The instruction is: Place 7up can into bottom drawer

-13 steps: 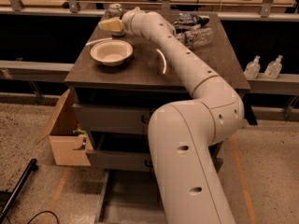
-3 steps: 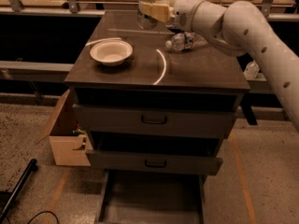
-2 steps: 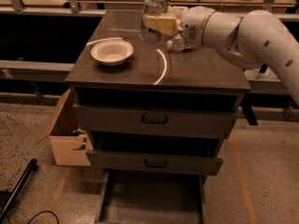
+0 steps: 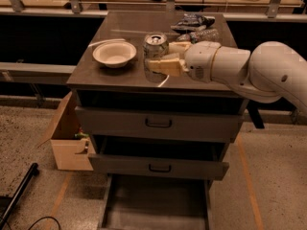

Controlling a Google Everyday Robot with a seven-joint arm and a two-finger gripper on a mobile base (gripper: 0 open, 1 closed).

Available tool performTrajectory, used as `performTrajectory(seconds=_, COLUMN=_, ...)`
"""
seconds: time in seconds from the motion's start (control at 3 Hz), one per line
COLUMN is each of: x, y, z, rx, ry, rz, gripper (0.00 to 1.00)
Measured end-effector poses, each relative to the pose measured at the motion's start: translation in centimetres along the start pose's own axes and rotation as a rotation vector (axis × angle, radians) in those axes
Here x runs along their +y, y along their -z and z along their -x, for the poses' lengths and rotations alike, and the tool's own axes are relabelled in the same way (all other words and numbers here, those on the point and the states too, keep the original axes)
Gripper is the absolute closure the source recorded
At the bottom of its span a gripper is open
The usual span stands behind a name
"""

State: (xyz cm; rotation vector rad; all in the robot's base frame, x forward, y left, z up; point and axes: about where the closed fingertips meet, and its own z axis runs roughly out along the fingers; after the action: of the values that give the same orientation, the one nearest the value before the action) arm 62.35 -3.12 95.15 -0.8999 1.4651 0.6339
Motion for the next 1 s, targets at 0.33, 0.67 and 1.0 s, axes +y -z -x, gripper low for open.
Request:
performTrajectory(seconds=0.33, x=0.0, y=0.0, z=0.0, rx=0.0, ry=0.0, rz=0.0, gripper=1.0)
performTrajectory(seconds=0.67, x=2.8, y=1.6, z=-0.2, rx=0.04, ry=-0.008, rz=0.033, gripper=1.0)
performTrajectory(seconds=1.0, x=6.9, y=2.9, z=-2.4, rx=0.03, ry=-0.03, rz=0.084, gripper=1.0)
